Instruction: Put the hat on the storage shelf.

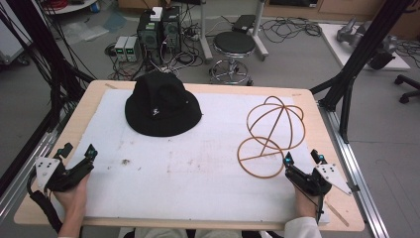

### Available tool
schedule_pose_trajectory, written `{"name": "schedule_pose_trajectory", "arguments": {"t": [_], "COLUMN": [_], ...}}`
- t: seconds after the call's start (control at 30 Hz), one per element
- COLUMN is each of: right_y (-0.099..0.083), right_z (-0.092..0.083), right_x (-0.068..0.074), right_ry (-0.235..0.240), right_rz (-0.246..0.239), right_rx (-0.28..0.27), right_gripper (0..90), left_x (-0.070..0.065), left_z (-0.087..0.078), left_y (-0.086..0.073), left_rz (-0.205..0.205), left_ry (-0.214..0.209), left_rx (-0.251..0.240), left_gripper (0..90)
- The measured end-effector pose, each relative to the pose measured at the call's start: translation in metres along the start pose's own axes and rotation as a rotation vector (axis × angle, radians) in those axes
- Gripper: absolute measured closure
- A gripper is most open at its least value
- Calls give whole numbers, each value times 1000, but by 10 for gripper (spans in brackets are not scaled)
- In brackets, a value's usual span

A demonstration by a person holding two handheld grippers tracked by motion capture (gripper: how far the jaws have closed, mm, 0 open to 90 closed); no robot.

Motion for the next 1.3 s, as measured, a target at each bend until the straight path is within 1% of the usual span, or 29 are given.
{"name": "schedule_pose_trajectory", "arguments": {"t": [0.1, 0.13, 0.2, 0.43, 0.47, 0.63, 0.73, 0.83, 1.1, 1.13, 1.3], "right_y": [0, 1, 2, 2, 2, 1, 1, 1, 1, 1, 1], "right_z": [-1, -2, -2, -3, -4, -3, -2, -2, -2, -2, -2], "right_x": [0, 0, 0, 0, 0, 0, 1, 1, 1, 1, 1], "right_ry": [-3, -9, -8, -6, -9, 4, 10, 8, 11, 10, 9], "right_rz": [-2, 1, 6, 9, 3, 14, 11, 7, 12, 12, 10], "right_rx": [-3, -14, -17, -19, -20, -11, -3, -9, -2, -2, -6], "right_gripper": [113, 113, 113, 113, 113, 114, 113, 113, 113, 113, 113], "left_x": [0, 0, 0, 0, 0, 0, 0, 0, 0, 1, 0], "left_z": [0, 0, 1, 1, 0, 1, 1, 1, 1, 2, 1], "left_y": [0, 0, 0, 0, 0, 0, -1, -1, -1, -1, 2], "left_rz": [-1, -2, -2, -4, -4, -5, -14, -13, -12, -19, -36], "left_ry": [0, -2, -2, -3, -2, -4, -8, -8, -8, -7, -14], "left_rx": [0, 0, 1, 1, 0, 4, 15, 13, 20, 27, 33], "left_gripper": [260, 261, 261, 260, 261, 260, 255, 254, 254, 254, 257]}}
Point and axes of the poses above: each handheld gripper's, and its own axes: z roughly forward along the jaws, y roughly out of its top, x roughly to its left, the point moved 4 cm from there along z, roughly forward along the jaws, and after that the axes turned 1 degree about -z, right-handed, at the moved point
